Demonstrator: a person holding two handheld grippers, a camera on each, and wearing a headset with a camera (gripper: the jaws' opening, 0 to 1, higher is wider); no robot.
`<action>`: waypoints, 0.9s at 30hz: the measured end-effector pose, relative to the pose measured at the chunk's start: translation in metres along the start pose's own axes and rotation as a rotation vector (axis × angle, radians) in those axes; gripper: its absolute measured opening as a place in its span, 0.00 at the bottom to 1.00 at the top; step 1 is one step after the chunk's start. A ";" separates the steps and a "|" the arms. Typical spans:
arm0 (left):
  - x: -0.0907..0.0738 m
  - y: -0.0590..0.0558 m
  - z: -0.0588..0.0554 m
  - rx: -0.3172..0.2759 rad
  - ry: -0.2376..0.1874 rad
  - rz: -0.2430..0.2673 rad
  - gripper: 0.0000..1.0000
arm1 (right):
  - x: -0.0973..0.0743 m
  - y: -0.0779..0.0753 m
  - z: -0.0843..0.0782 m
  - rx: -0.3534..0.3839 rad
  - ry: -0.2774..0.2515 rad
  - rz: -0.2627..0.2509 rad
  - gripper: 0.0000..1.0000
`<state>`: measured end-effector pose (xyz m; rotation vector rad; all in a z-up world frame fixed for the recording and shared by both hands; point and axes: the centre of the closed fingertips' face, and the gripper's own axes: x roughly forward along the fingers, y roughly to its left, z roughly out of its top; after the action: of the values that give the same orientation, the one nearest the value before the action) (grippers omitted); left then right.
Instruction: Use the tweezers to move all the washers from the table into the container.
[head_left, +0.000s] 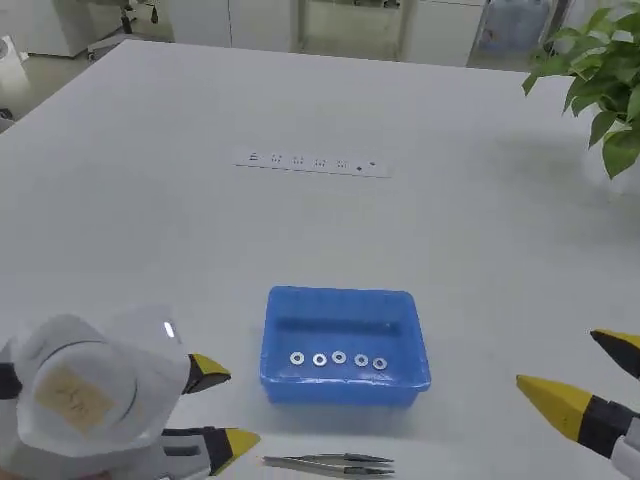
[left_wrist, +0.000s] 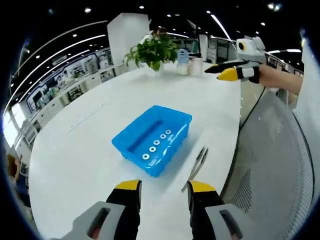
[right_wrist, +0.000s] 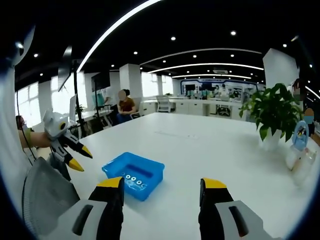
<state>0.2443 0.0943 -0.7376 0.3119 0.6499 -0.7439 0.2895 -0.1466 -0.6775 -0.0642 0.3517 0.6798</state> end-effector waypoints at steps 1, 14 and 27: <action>-0.007 0.006 0.004 -0.043 -0.042 0.031 0.41 | 0.000 0.000 0.001 -0.006 0.000 -0.002 0.60; -0.081 0.043 0.039 -0.240 -0.374 0.325 0.85 | -0.024 -0.011 0.025 -0.003 -0.131 -0.106 0.76; -0.106 0.032 0.061 -0.285 -0.504 0.352 0.99 | -0.039 -0.006 0.038 -0.001 -0.182 -0.124 0.99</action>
<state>0.2350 0.1437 -0.6217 -0.0302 0.2055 -0.3606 0.2765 -0.1685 -0.6289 -0.0251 0.1712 0.5580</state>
